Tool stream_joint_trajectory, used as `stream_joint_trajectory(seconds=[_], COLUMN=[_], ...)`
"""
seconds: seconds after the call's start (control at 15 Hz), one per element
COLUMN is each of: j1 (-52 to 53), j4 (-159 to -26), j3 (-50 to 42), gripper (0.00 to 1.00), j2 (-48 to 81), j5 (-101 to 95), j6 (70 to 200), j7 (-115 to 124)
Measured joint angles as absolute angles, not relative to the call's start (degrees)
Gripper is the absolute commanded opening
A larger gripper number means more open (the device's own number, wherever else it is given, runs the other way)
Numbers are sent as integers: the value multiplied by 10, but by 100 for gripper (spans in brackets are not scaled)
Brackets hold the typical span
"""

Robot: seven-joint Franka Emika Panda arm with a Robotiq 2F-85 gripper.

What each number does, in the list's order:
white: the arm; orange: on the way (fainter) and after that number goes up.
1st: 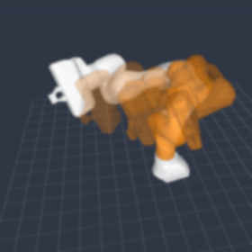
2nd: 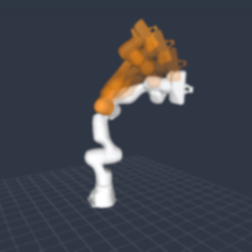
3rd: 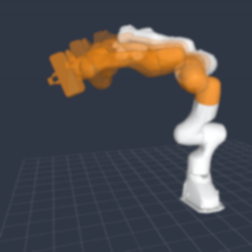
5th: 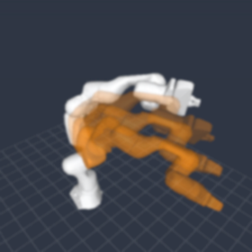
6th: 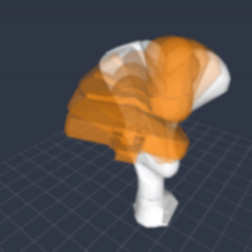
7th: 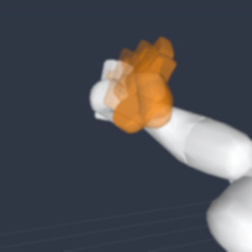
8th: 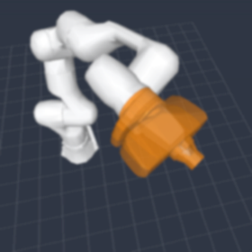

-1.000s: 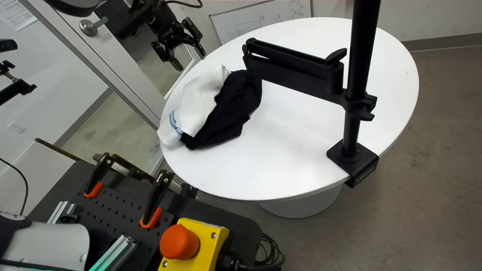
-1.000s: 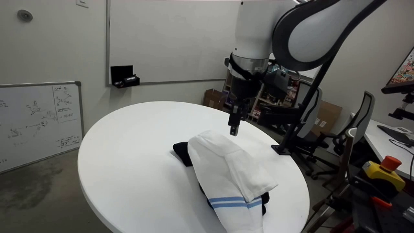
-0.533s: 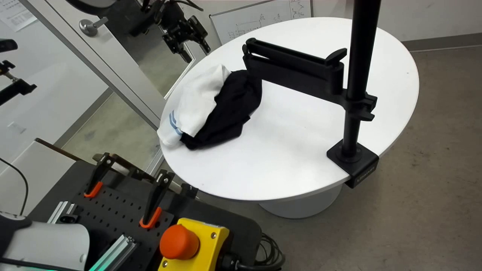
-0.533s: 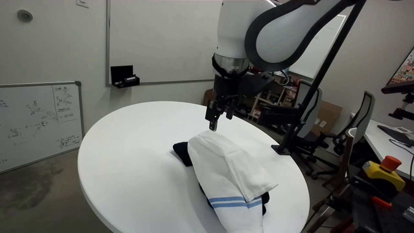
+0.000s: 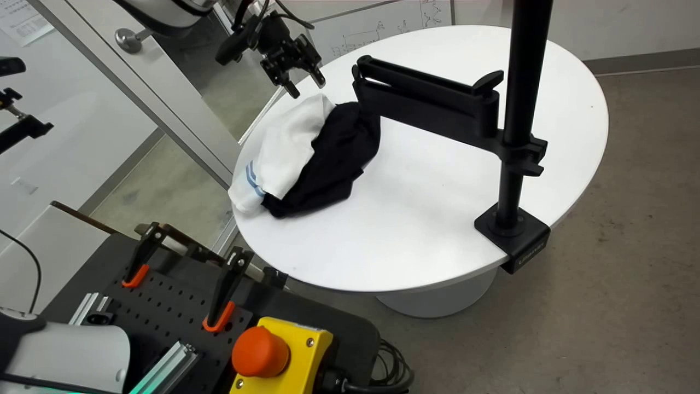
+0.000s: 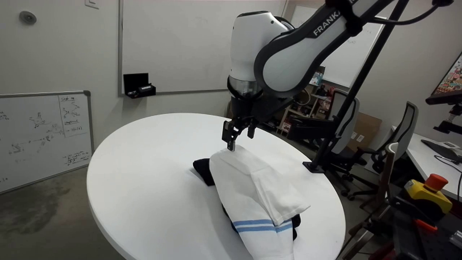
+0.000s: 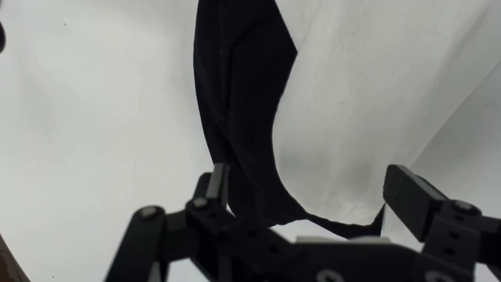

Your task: Hang and unhang the white cloth from the stand then hang up the black cloth

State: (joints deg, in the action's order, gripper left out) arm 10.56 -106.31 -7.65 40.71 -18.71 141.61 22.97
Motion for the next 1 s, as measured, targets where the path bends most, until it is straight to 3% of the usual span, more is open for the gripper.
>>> stream_joint_trajectory(seconds=[0.2,0.27,0.53,0.87,1.0], j1=[111,113,114,113,113], j4=[-1044,-1039,-1026,-1018,-1016], j3=[-79,-79,-79,-79,-79], gripper=[100,79,53,12,1], j2=[424,429,446,458,459], j5=[-187,-186,-177,-169,-168], j6=[1411,1408,1386,1360,1355], j7=[235,235,236,236,236])
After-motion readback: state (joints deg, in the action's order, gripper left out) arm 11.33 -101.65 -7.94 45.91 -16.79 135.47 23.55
